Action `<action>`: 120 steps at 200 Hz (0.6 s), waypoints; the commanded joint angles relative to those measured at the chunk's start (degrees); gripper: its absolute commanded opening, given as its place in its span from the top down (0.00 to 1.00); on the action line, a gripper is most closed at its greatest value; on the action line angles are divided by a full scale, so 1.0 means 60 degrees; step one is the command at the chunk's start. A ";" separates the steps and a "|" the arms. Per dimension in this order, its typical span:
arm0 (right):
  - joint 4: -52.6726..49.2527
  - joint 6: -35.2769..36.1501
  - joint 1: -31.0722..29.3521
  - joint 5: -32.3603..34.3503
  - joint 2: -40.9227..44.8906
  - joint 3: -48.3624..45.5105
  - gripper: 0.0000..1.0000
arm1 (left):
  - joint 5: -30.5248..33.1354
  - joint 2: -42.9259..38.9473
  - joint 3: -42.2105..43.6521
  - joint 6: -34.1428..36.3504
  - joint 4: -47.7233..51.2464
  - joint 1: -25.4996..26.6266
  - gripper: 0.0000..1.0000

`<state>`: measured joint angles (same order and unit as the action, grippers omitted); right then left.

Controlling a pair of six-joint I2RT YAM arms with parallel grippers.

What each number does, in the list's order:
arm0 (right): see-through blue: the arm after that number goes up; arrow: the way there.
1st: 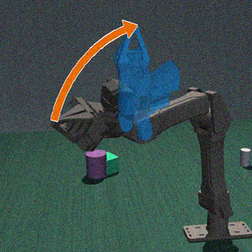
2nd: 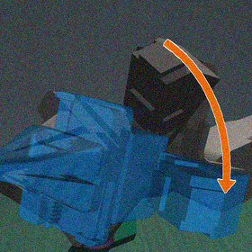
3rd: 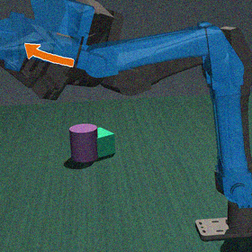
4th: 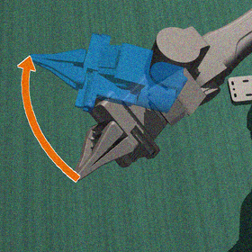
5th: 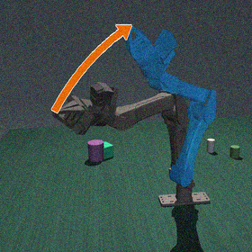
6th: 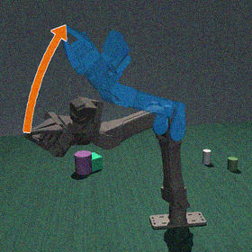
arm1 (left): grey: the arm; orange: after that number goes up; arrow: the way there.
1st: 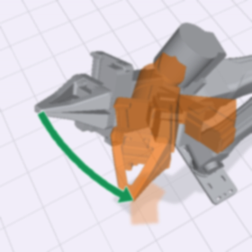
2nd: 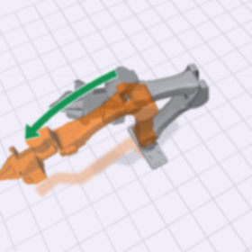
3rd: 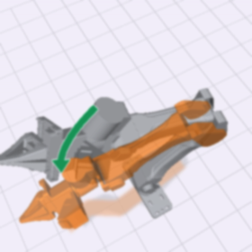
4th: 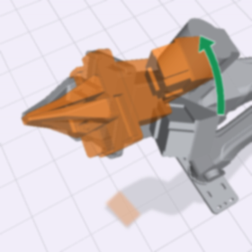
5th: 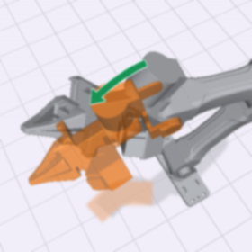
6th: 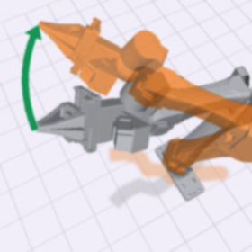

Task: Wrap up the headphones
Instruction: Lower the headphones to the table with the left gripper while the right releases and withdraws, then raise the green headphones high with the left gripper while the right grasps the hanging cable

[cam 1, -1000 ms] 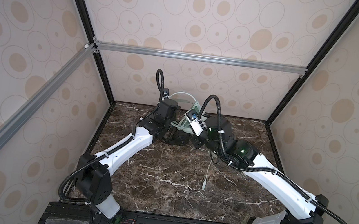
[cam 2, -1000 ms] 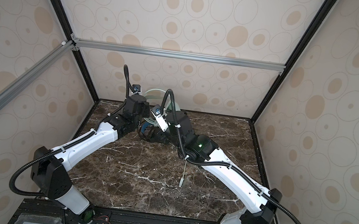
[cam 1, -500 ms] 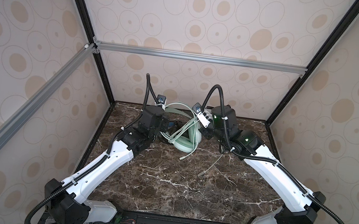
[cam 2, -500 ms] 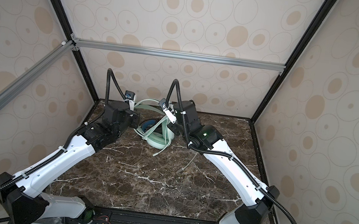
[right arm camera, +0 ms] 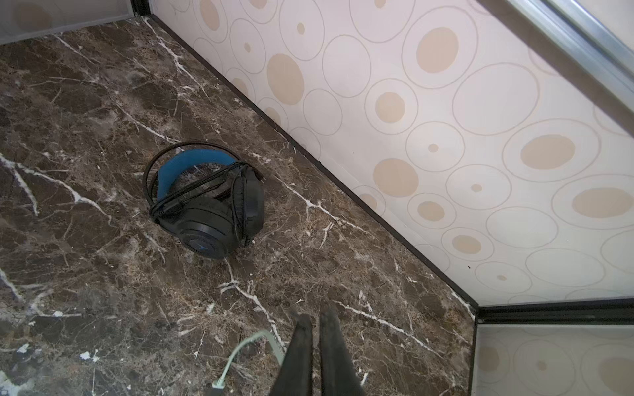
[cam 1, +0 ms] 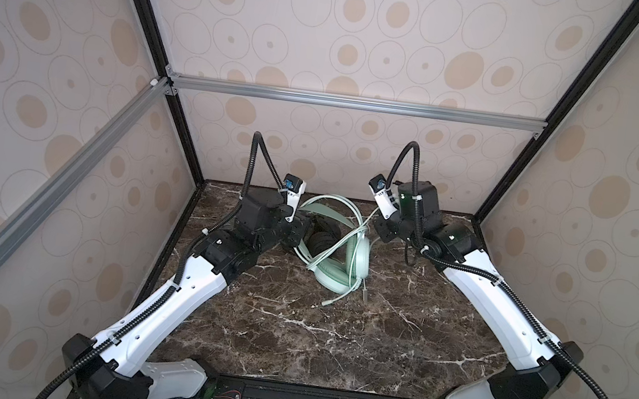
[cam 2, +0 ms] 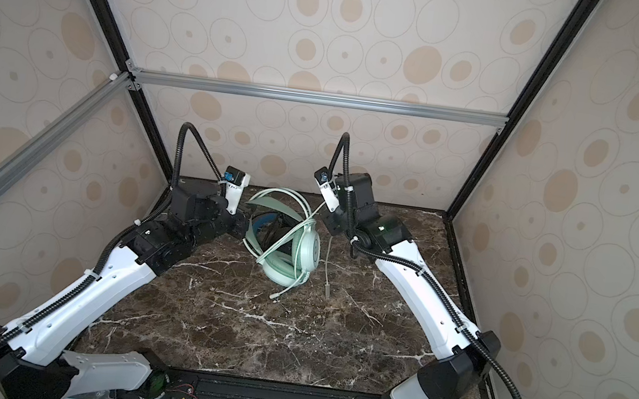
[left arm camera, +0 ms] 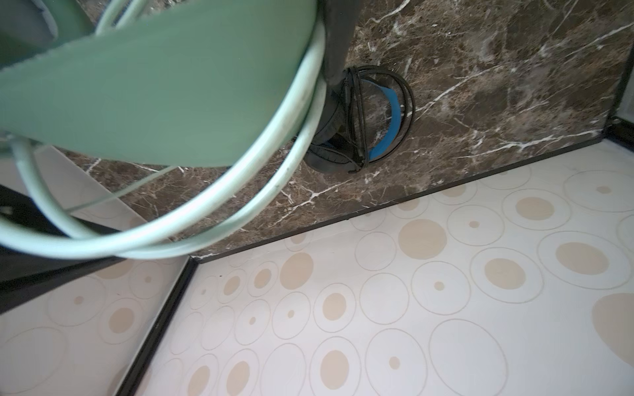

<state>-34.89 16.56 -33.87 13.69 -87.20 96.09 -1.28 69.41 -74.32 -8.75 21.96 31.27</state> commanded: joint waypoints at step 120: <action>0.3071 -0.2882 0.1073 -0.1395 0.1692 -0.2899 0.92 | -0.3530 0.0627 -0.3663 -0.2188 -0.1255 -0.0018 1.00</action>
<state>-22.70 3.33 -28.25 8.12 -79.13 81.84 -15.22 73.36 -91.81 -14.33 23.77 31.24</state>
